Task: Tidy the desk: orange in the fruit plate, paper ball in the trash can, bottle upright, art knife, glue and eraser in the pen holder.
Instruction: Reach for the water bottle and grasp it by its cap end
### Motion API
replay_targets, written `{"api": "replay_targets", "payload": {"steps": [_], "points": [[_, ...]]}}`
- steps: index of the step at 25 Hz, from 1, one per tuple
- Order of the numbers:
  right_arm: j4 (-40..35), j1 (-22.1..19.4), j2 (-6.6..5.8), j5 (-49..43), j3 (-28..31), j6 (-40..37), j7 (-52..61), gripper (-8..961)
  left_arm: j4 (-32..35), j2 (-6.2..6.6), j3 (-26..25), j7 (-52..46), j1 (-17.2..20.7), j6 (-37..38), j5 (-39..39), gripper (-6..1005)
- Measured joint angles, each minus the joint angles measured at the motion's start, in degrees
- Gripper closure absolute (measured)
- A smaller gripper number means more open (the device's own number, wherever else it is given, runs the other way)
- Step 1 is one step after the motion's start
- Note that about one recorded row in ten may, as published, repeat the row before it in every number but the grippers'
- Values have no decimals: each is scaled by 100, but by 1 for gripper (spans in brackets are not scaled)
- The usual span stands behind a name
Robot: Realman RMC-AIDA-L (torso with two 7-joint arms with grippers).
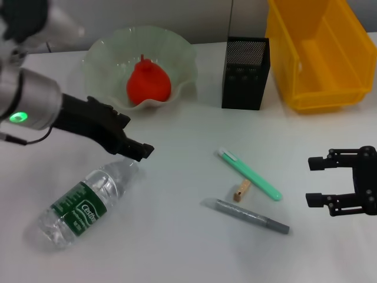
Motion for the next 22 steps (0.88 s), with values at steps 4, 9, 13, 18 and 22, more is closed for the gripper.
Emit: {"api": "replay_targets", "payload": {"steps": [4, 9, 13, 18, 22], "points": [[62, 23, -4, 0, -3, 71, -93, 201, -24, -22, 699, -1077, -529, 105, 1003, 265], [270, 46, -32, -1, -38, 195, -252, 201, -249, -65, 1538, -2203, -1098, 366, 1813, 268], [354, 56, -31, -3, -64, 236, -344, 201, -420, -64, 1594, -2448, -1243, 382, 1843, 270], [601, 119, -3, -3, -75, 296, -572, 200, -752, -62, 1706, -2610, -1300, 144, 1778, 273], [673, 146, 0, -3, -76, 297, -608, 200, -869, -61, 1863, -2699, -1253, -136, 1740, 275]]}}
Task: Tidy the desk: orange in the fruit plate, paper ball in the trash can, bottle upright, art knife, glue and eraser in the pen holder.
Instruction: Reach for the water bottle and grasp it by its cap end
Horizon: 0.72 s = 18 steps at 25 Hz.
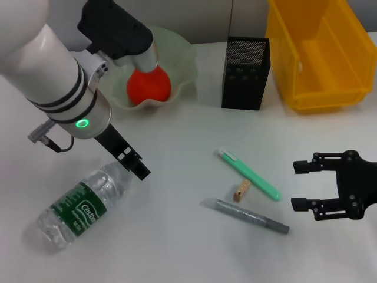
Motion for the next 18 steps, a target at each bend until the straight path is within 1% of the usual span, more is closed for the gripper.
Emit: {"api": "replay_targets", "payload": {"steps": [1, 3, 4, 8, 9, 18], "points": [[13, 3, 4, 0, 0, 0, -2, 200, -103, 1, 52, -10, 26, -200, -23, 276], [43, 6, 21, 0, 1, 1, -11, 200, -167, 1, 62, -4, 36, -274, -25, 277], [60, 6, 35, 0, 2, 1, -15, 200, -357, 1, 69, 21, 41, -445, -33, 277], [66, 4, 61, 1, 4, 1, -19, 200, -576, 1, 91, 55, 41, -613, -33, 279], [68, 1, 73, 2, 5, -2, -23, 200, -741, 1, 121, 92, 74, -844, -30, 280], [84, 18, 129, 3, 5, -47, -68, 200, -978, 0, 221, 62, 108, -1169, 12, 285]]}}
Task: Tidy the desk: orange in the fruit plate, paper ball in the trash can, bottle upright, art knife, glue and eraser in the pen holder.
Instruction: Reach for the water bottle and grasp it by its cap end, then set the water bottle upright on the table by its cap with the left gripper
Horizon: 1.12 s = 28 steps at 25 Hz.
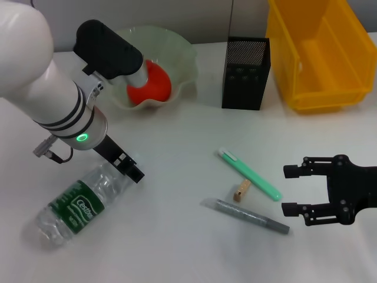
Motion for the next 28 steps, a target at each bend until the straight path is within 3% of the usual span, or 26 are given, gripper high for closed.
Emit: {"api": "replay_targets", "payload": {"steps": [16, 19, 28], "points": [[134, 4, 10, 36, 50, 111, -57, 200, 43, 0, 103, 177, -2, 125, -45, 294], [150, 8, 10, 37, 51, 140, -57, 200, 77, 0, 124, 173, -3, 113, -52, 475], [181, 29, 10, 43, 54, 187, -56, 201, 349, 2, 101, 240, 85, 161, -309, 550]]}}
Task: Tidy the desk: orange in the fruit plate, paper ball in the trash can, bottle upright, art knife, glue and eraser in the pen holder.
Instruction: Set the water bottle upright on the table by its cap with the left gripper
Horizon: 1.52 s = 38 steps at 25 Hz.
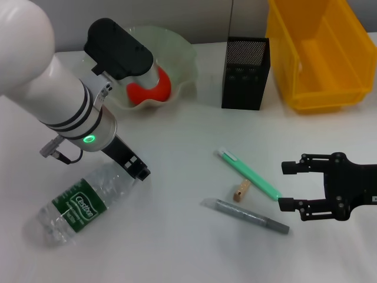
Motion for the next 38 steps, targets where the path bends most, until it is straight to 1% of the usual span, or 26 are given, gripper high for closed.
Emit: {"api": "replay_targets", "payload": {"steps": [2, 3, 5, 7, 8, 9, 12, 13, 14, 16, 19, 21, 22, 23, 24, 25, 26, 28, 29, 30, 31, 32, 34, 36, 37, 38], "points": [[0, 16, 0, 0, 0, 0, 0, 201, 190, 13, -17, 56, 125, 39, -23, 550], [-1, 32, 0, 0, 0, -1, 16, 201, 444, 31, -38, 89, 276, 87, -23, 550], [-1, 35, 0, 1, -1, -6, 24, 201, 624, 39, -62, 115, 380, 120, -21, 550], [-1, 47, 0, 7, 0, -27, 35, 201, 1032, 48, -189, 199, 624, 170, -25, 550], [-3, 61, 0, 59, 3, -36, 49, 201, 1478, 47, -331, 299, 912, 207, -43, 550], [-3, 61, 0, 59, 3, -36, 49, 201, 1478, 47, -331, 299, 912, 207, -43, 549], [-4, 66, 0, 163, 8, -67, 65, 201, 2134, 50, -519, 461, 1336, 273, -143, 549], [-4, 67, 0, 173, 8, -71, 86, 201, 2585, 56, -736, 643, 1650, 310, -305, 549], [-4, 67, 0, 173, 8, -71, 86, 201, 2585, 56, -736, 643, 1650, 310, -305, 550], [-5, 73, 1, 177, 8, -74, 121, 200, 2987, 58, -1045, 876, 1986, 327, -564, 551], [-4, 98, 14, 187, 8, -83, 205, 200, 3290, 59, -1532, 1353, 2446, 325, -1196, 553], [-4, 107, 17, 264, 8, -152, 295, 200, 3363, 59, -1855, 1807, 2799, 298, -1799, 554], [-4, 107, 17, 264, 8, -152, 295, 200, 3363, 59, -1855, 1807, 2799, 298, -1799, 555], [-4, 109, 18, 306, 11, -184, 332, 200, 3371, 59, -2046, 2077, 2990, 277, -2140, 555], [-4, 109, 18, 306, 11, -184, 332, 200, 3371, 59, -2046, 2077, 2990, 277, -2140, 555], [-5, 109, 21, 322, 14, -193, 356, 200, 3316, 59, -2385, 2642, 3326, 240, -2861, 556], [-12, 115, 32, 342, 17, -197, 408, 200, 3267, 59, -2523, 2944, 3492, 228, -3221, 554], [-19, 119, 44, 366, 17, -201, 444, 200, 3267, 59, -2523, 2944, 3492, 228, -3221, 549], [-20, 121, 50, 380, 17, -208, 458, 200, 3159, 58, -2683, 3592, 3831, 131, -4013, 547], [-15, 121, 53, 409, 16, -232, 464, 200, 3053, 57, -2698, 3791, 3897, 87, -4212, 545], [-15, 121, 53, 409, 16, -232, 464, 200, 3053, 57, -2698, 3791, 3897, 87, -4212, 543], [-5, 117, 55, 447, 12, -290, 452, 200, 2739, 56, -2711, 4178, 3934, 25, -4548, 540], [0, 113, 56, 458, 11, -318, 424, 200, 2650, 56, -2713, 4277, 3936, 14, -4630, 536], [17, 105, 59, 462, 0, -352, 362, 200, 2132, 58, -2727, 4810, 3910, -64, -5065, 532], [31, 97, 61, 463, -17, -376, 317, 200, 1671, 60, -2733, 5312, 3851, -146, -5404, 529], [31, 97, 61, 463, -17, -376, 317, 200, 1671, 60, -2733, 5312, 3851, -146, -5404, 527]]}}
